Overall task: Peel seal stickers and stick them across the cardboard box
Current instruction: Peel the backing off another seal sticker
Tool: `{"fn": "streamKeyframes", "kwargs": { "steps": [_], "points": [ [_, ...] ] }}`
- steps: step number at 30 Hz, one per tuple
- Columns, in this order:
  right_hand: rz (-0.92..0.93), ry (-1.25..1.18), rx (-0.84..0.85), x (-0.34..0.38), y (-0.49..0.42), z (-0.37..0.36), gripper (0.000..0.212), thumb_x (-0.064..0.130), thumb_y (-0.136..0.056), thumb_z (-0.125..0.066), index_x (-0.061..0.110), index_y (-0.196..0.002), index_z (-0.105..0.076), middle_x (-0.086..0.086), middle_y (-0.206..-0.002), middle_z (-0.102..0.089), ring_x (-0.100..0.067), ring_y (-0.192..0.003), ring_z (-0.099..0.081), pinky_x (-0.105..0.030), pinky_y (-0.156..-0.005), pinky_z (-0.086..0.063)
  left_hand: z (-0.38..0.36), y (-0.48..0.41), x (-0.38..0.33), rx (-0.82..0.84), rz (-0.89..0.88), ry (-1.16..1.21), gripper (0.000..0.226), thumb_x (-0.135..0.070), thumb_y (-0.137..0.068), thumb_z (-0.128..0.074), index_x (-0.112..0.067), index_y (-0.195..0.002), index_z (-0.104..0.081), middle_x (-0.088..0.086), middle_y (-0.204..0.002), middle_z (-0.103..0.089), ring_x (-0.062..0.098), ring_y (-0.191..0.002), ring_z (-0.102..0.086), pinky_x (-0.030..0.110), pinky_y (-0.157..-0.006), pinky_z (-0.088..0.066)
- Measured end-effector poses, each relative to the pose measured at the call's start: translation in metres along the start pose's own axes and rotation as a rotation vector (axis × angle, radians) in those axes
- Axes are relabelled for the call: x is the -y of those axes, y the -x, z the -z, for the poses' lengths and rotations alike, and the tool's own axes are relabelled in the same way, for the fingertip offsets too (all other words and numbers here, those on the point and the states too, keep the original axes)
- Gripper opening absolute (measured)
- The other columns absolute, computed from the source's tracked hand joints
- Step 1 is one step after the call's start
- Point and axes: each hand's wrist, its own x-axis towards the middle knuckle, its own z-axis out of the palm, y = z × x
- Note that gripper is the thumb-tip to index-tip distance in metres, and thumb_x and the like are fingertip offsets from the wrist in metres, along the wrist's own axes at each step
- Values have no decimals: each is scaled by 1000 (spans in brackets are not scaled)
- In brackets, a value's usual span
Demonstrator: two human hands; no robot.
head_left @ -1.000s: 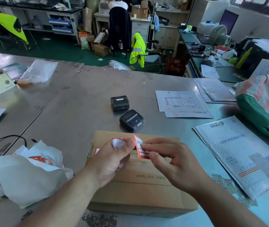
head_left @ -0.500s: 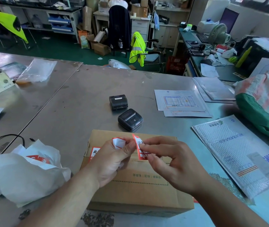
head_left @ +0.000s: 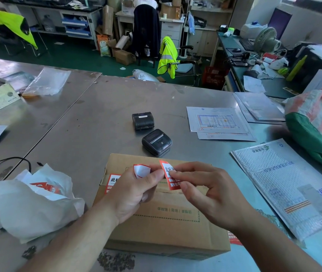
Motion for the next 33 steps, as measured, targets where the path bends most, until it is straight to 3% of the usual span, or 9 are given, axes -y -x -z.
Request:
{"fn": "streamKeyframes", "kwargs": {
  "steps": [6,15,18,20,25,28,33],
  "points": [
    [62,17,8,3,0,1,29,21,-89,-58,22,-110,-78,15,-109,-72,-10,-93,-70,-34,-75,-55,-3,1,0,-27,-3,-12,26,-38,-70,-70,-16,-83,-74,-10,-44,-40,5,-40,-30,18,-43,-26],
    [96,135,13,2,1,6,29,20,-87,-62,24,-111,-78,10,-110,-71,-3,-94,-69,-31,-78,-55,-7,1,1,-27,-18,-17,48,-33,-70,-68,4,-98,-65,-10,-43,-41,5,-40,-29,21,-45,-20],
    [91,134,8,2,3,6,29,18,-86,-64,25,-110,-78,11,-108,-71,-5,-95,-69,-31,-78,-55,-8,2,1,-18,-33,-14,28,-34,-71,-68,-14,-89,-74,-10,-46,-41,7,-42,-28,26,-48,-17],
    [82,113,8,2,4,6,28,20,-87,-62,26,-109,-78,12,-108,-72,-6,-96,-69,-32,-77,-55,-10,3,1,-2,-36,-14,21,-35,-72,-67,-20,-84,-75,-10,-48,-42,6,-43,-29,23,-47,-20],
    [-20,77,-22,-1,6,5,32,33,-86,-58,22,-109,-78,14,-108,-73,-4,-99,-68,-32,-76,-57,-14,3,2,0,-44,-14,17,-34,-72,-68,-20,-80,-73,-3,-57,-45,5,-44,-33,16,-46,-30],
    [-49,41,-32,1,5,6,32,34,-85,-57,20,-103,-79,16,-103,-74,-3,-96,-68,-27,-74,-56,-18,2,4,-9,-45,-17,19,-27,-79,-66,-10,-87,-69,-8,-55,-51,4,-45,-36,16,-46,-32],
    [-38,62,12,6,2,7,19,22,-89,-58,13,-97,-73,-5,-93,-72,-16,-86,-66,-33,-71,-52,-24,-3,5,-26,-18,49,15,-31,-73,-68,-17,-75,-69,-5,-51,-39,7,-46,-32,18,-46,-28]
  ]
}}
